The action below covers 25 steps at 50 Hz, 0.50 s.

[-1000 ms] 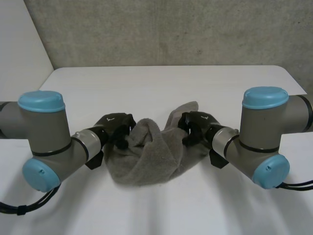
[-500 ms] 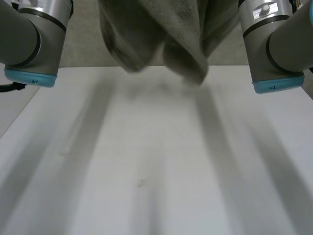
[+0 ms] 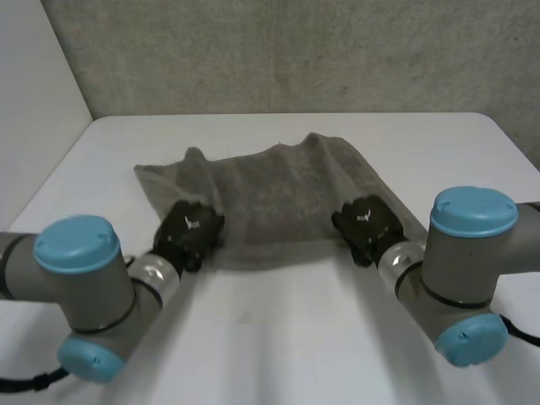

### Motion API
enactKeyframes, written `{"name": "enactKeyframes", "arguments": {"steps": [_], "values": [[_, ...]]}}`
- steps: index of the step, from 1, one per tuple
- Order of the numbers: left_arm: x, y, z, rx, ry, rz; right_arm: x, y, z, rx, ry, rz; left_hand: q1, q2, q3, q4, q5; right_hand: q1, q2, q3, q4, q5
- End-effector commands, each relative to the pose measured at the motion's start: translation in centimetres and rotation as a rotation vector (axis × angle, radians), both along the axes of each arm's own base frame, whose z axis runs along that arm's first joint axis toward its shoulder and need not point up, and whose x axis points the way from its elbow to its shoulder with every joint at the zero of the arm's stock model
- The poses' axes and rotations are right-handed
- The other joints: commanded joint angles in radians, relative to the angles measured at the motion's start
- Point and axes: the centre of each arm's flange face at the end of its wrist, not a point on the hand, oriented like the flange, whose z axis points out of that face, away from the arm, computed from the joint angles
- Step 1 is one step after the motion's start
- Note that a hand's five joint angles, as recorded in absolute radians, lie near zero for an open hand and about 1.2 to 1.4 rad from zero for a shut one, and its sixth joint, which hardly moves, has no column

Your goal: Fold the laundry

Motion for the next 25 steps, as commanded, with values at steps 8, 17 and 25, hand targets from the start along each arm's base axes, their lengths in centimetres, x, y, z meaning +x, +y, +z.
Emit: {"name": "enactKeyframes", "arguments": {"steps": [8, 17, 25], "values": [[0.8, 4.7, 3.8, 0.151, -0.087, -0.040, -1.3, 2.6, 1.7, 0.041, -0.003, 0.022, -0.471, -0.521, -0.520, -0.522, -0.513, 0.431, 0.221, 0.213, 0.204, 0.240], [2.1, 1.2, 7.8, 0.041, -0.026, 0.034, -2.0, 2.4, 1.5, 0.056, -0.020, 0.043, -0.588, -0.639, -0.637, -0.639, -0.630, 0.431, 0.221, 0.213, 0.204, 0.240], [2.3, -1.8, 9.8, -0.025, 0.014, 0.034, -2.2, 2.0, 1.4, 0.055, -0.020, 0.034, -0.568, -0.618, -0.617, -0.619, -0.610, 0.431, 0.221, 0.213, 0.204, 0.240]]}}
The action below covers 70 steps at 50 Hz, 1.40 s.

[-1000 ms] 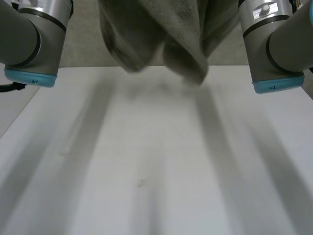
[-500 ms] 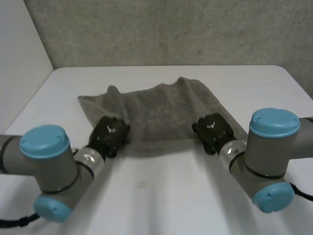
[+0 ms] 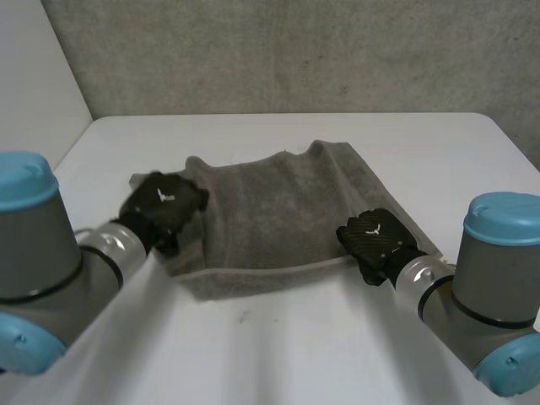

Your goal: Fold the laundry

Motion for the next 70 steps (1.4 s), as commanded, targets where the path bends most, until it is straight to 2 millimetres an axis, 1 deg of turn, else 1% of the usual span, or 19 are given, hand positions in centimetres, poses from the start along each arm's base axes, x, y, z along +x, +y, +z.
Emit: {"name": "enactKeyframes", "arguments": {"steps": [1, 16, 26, 39, 44, 49, 53, 55, 57, 58, 60, 61, 62, 63, 65, 66, 68, 69, 70], "values": [[0.4, -3.2, 1.1, -0.042, 0.035, -0.005, -0.2, -0.4, -0.2, 0.002, 0.001, -0.010, 0.074, 0.082, 0.080, 0.081, 0.084, 0.431, 0.221, 0.213, 0.204, 0.232], [2.0, -1.6, -2.5, 0.256, 0.067, 0.062, -0.5, -1.3, -1.0, -0.013, -0.005, -0.035, 0.089, 0.097, 0.094, 0.096, 0.098, 0.431, 0.221, 0.213, 0.204, 0.232], [2.3, -0.7, -3.9, 0.313, 0.066, 0.072, -0.5, -1.6, -1.2, -0.005, -0.009, -0.039, 0.136, 0.144, 0.141, 0.143, 0.145, 0.431, 0.221, 0.213, 0.204, 0.232], [1.7, -1.3, -6.5, 0.330, 0.060, 0.063, -0.5, -1.6, -1.2, 0.004, -0.022, -0.045, 0.151, 0.159, 0.156, 0.158, 0.160, 0.431, 0.221, 0.213, 0.204, 0.232], [1.4, -2.1, -6.9, 0.274, 0.080, 0.057, -0.5, -1.6, -1.2, 0.006, -0.021, -0.045, 0.345, 0.353, 0.350, 0.352, 0.354, 0.431, 0.221, 0.213, 0.204, 0.232], [1.1, -3.1, -7.2, 0.202, 0.099, 0.052, -0.6, -1.8, -0.7, -0.010, -0.024, -0.053, 0.869, 0.876, 0.874, 0.876, 0.878, 0.431, 0.221, 0.213, 0.204, 0.232], [1.0, -3.2, -6.5, 0.172, 0.099, 0.053, -0.6, -2.0, 0.0, -0.028, -0.025, -0.057, 0.870, 0.878, 0.875, 0.877, 0.879, 0.431, 0.221, 0.213, 0.204, 0.232], [0.6, -3.0, -5.6, 0.150, 0.104, 0.040, -0.5, -2.1, 0.7, -0.046, -0.025, -0.053, 0.870, 0.878, 0.875, 0.877, 0.879, 0.431, 0.221, 0.213, 0.204, 0.232], [0.0, -1.9, -2.1, 0.079, 0.128, 0.012, -0.7, -2.2, 3.6, -0.095, -0.026, -0.054, 0.870, 0.878, 0.875, 0.877, 0.879, 0.431, 0.221, 0.213, 0.204, 0.232], [0.0, -1.9, -2.1, 0.079, 0.128, 0.012, -0.7, -2.2, 3.7, -0.095, -0.026, -0.054, 0.870, 0.878, 0.875, 0.877, 0.879, 0.431, 0.221, 0.213, 0.204, 0.232], [0.2, -1.0, 2.5, -0.020, 0.157, -0.002, -1.1, -1.9, 9.1, -0.182, -0.050, -0.057, 0.870, 0.878, 0.875, 0.877, 0.879, 0.431, 0.221, 0.213, 0.204, 0.232], [0.2, -1.0, 2.5, -0.021, 0.157, -0.002, -1.1, -1.9, 9.2, -0.182, -0.050, -0.057, 0.870, 0.878, 0.875, 0.877, 0.879, 0.431, 0.221, 0.213, 0.204, 0.232], [0.2, -0.6, 5.2, -0.087, 0.178, -0.011, -1.4, -1.9, 12.3, -0.235, -0.073, -0.066, 0.870, 0.878, 0.875, 0.877, 0.879, 0.431, 0.221, 0.213, 0.204, 0.232], [0.2, -0.6, 5.2, -0.087, 0.178, -0.011, -1.4, -1.9, 12.4, -0.235, -0.074, -0.066, 0.870, 0.878, 0.875, 0.877, 0.879, 0.431, 0.221, 0.213, 0.204, 0.232], [0.5, 0.4, 11.1, -0.249, 0.230, -0.027, -1.8, -1.7, 19.0, -0.365, -0.129, -0.078, 0.870, 0.878, 0.875, 0.877, 0.879, 0.431, 0.221, 0.213, 0.204, 0.232], [0.5, 0.4, 11.1, -0.250, 0.230, -0.027, -1.9, -1.7, 19.0, -0.366, -0.129, -0.078, 0.870, 0.878, 0.875, 0.877, 0.879, 0.431, 0.221, 0.213, 0.204, 0.232], [0.9, 1.6, 16.7, -0.408, 0.287, -0.037, -2.1, -0.8, 24.9, -0.494, -0.181, -0.075, 0.870, 0.878, 0.875, 0.877, 0.879, 0.431, 0.221, 0.213, 0.204, 0.232], [0.9, 1.6, 16.7, -0.409, 0.287, -0.037, -2.2, -0.8, 24.9, -0.494, -0.181, -0.075, 0.870, 0.878, 0.875, 0.877, 0.879, 0.431, 0.221, 0.213, 0.204, 0.232], [1.2, 2.1, 18.8, -0.470, 0.310, -0.040, -2.4, -0.2, 27.1, -0.542, -0.196, -0.077, 0.870, 0.878, 0.875, 0.877, 0.879, 0.431, 0.221, 0.213, 0.204, 0.232]]}}
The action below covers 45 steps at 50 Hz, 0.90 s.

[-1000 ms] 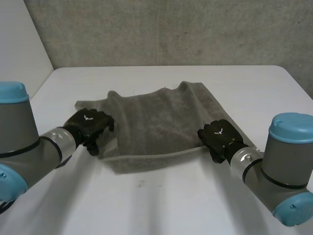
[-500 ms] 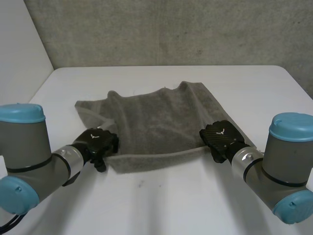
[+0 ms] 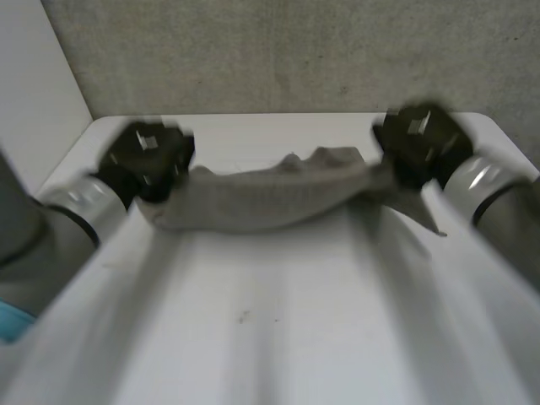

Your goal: Fold the laundry

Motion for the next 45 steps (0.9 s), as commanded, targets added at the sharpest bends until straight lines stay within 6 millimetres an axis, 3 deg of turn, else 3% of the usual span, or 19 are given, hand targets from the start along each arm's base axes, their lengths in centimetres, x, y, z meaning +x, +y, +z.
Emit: {"name": "enactKeyframes", "arguments": {"steps": [1, 3, 7, 9, 12, 17, 20, 22, 24, 28, 30, 31, 33, 34, 35, 36, 38, 42, 45], "values": [[1.0, 2.9, 12.6, -0.349, 0.124, -0.001, -1.4, 2.7, 15.2, -0.311, -0.110, -0.008, 0.227, 0.182, 0.184, 0.183, 0.196, 0.431, 0.220, 0.213, 0.203, 0.229], [1.2, 3.4, 15.3, -0.420, 0.151, -0.001, -1.5, 2.9, 16.0, -0.316, -0.110, -0.005, 0.227, 0.182, 0.184, 0.183, 0.196, 0.431, 0.220, 0.213, 0.203, 0.229], [1.3, 3.4, 15.7, -0.399, 0.140, 0.001, -1.5, 2.2, 15.0, -0.256, -0.077, -0.010, 0.227, 0.182, 0.184, 0.183, 0.196, 0.431, 0.220, 0.213, 0.203, 0.229], [1.0, 2.2, 13.2, -0.282, 0.085, 0.010, -1.0, 0.7, 12.1, -0.158, 0.008, -0.016, 0.227, 0.182, 0.184, 0.183, 0.196, 0.431, 0.220, 0.213, 0.203, 0.229], [0.6, 1.1, 11.0, -0.200, 0.044, 0.010, -0.6, 0.2, 10.2, -0.102, 0.062, -0.008, 0.227, 0.182, 0.184, 0.183, 0.196, 0.431, 0.220, 0.213, 0.203, 0.229], [-0.7, -2.2, 1.6, 0.110, -0.124, -0.004, 0.4, -2.2, 2.6, 0.103, 0.232, 0.020, 0.227, 0.182, 0.184, 0.183, 0.196, 0.431, 0.220, 0.213, 0.203, 0.229], [-0.8, -3.0, -0.5, 0.168, -0.157, -0.003, 0.7, -2.8, 1.0, 0.137, 0.256, 0.027, 0.227, 0.182, 0.184, 0.183, 0.196, 0.431, 0.220, 0.213, 0.203, 0.229], [-1.3, -4.5, -3.7, 0.234, -0.194, -0.011, 1.3, -4.1, -1.1, 0.167, 0.275, 0.026, 0.227, 0.182, 0.184, 0.183, 0.196, 0.431, 0.220, 0.213, 0.203, 0.229], [-1.7, -5.6, -4.2, 0.225, -0.200, -0.006, 1.5, -5.1, -1.3, 0.145, 0.270, 0.007, 0.227, 0.182, 0.184, 0.183, 0.196, 0.431, 0.220, 0.213, 0.203, 0.229], [-2.5, -7.8, -2.3, 0.109, -0.181, 0.012, 2.1, -7.4, -0.2, 0.022, 0.237, -0.056, 0.227, 0.182, 0.184, 0.183, 0.196, 0.431, 0.220, 0.213, 0.203, 0.229], [-2.9, -10.1, 3.2, -0.115, -0.101, 0.079, 2.3, -9.8, 4.1, -0.211, 0.139, -0.164, 0.227, 0.182, 0.184, 0.183, 0.196, 0.431, 0.220, 0.213, 0.203, 0.229], [-2.9, -10.1, 3.2, -0.116, -0.101, 0.079, 2.3, -9.8, 4.1, -0.212, 0.138, -0.165, 0.227, 0.182, 0.184, 0.183, 0.196, 0.431, 0.220, 0.213, 0.203, 0.229], [-3.2, -11.1, 9.9, -0.384, 0.026, 0.151, 2.4, -10.6, 9.8, -0.493, -0.014, -0.248, 0.227, 0.182, 0.184, 0.183, 0.196, 0.431, 0.220, 0.213, 0.203, 0.229], [-3.2, -11.1, 9.9, -0.386, 0.026, 0.151, 2.4, -10.6, 9.8, -0.494, -0.015, -0.248, 0.227, 0.182, 0.184, 0.183, 0.196, 0.431, 0.220, 0.213, 0.203, 0.229], [-2.8, -10.9, 13.0, -0.509, 0.096, 0.196, 2.2, -10.2, 12.6, -0.627, -0.092, -0.263, 0.227, 0.182, 0.184, 0.183, 0.196, 0.431, 0.220, 0.213, 0.203, 0.229], [-2.8, -10.9, 13.0, -0.510, 0.097, 0.196, 1.9, -9.4, 14.7, -0.732, -0.149, -0.275, 0.227, 0.182, 0.184, 0.183, 0.196, 0.431, 0.220, 0.213, 0.203, 0.229], [-1.9, -9.7, 17.0, -0.670, 0.197, 0.257, 1.7, -8.5, 15.8, -0.794, -0.182, -0.275, 0.227, 0.182, 0.184, 0.183, 0.196, 0.431, 0.220, 0.213, 0.203, 0.229], [-1.9, -8.6, 16.5, -0.681, 0.208, 0.252, 1.6, -7.2, 15.3, -0.798, -0.169, -0.229, 0.227, 0.182, 0.184, 0.183, 0.196, 0.431, 0.220, 0.213, 0.203, 0.229], [-1.9, -7.9, 13.3, -0.599, 0.158, 0.237, 2.1, -6.7, 12.3, -0.704, -0.104, -0.148, 0.227, 0.182, 0.184, 0.183, 0.196, 0.431, 0.220, 0.213, 0.203, 0.229]]}}
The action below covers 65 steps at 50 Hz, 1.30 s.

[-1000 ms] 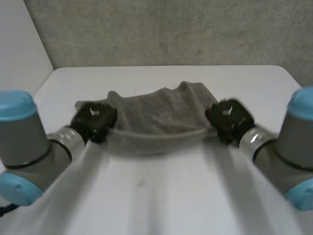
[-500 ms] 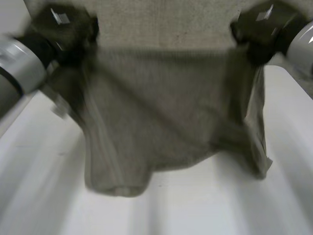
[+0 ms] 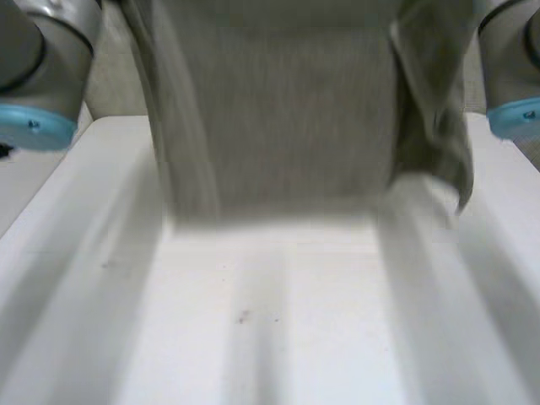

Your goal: Fold the laundry

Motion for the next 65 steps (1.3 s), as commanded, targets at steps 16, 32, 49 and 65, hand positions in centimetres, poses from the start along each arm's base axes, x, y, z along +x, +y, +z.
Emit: {"name": "enactKeyframes", "arguments": {"steps": [16, 32, 49, 65], "values": [[2.8, 7.0, -23.2, 0.582, -0.233, 0.016, -1.0, 6.8, -21.9, 0.903, 0.375, 0.244, 0.197, 0.179, 0.181, 0.179, 0.180, 0.431, 0.220, 0.213, 0.203, 0.227], [3.8, 8.4, -24.0, 0.610, -0.231, 0.031, -3.8, 5.3, -27.0, 1.182, -0.028, 0.226, 0.197, 0.179, 0.181, 0.179, 0.180, -0.323, -0.534, -0.541, -0.551, -0.527], [7.2, 6.5, -20.8, 0.529, -0.163, 0.137, -9.5, 3.2, -24.9, 1.117, -0.117, 0.108, 0.197, 0.179, 0.181, 0.179, 0.180, -0.490, -0.701, -0.708, -0.718, -0.694], [7.7, 6.1, -21.3, 0.550, -0.159, 0.152, -9.0, 3.2, -29.3, 1.167, 0.213, 0.123, 0.197, 0.179, 0.181, 0.179, 0.180, -0.376, -0.586, -0.593, -0.603, -0.579]]}}
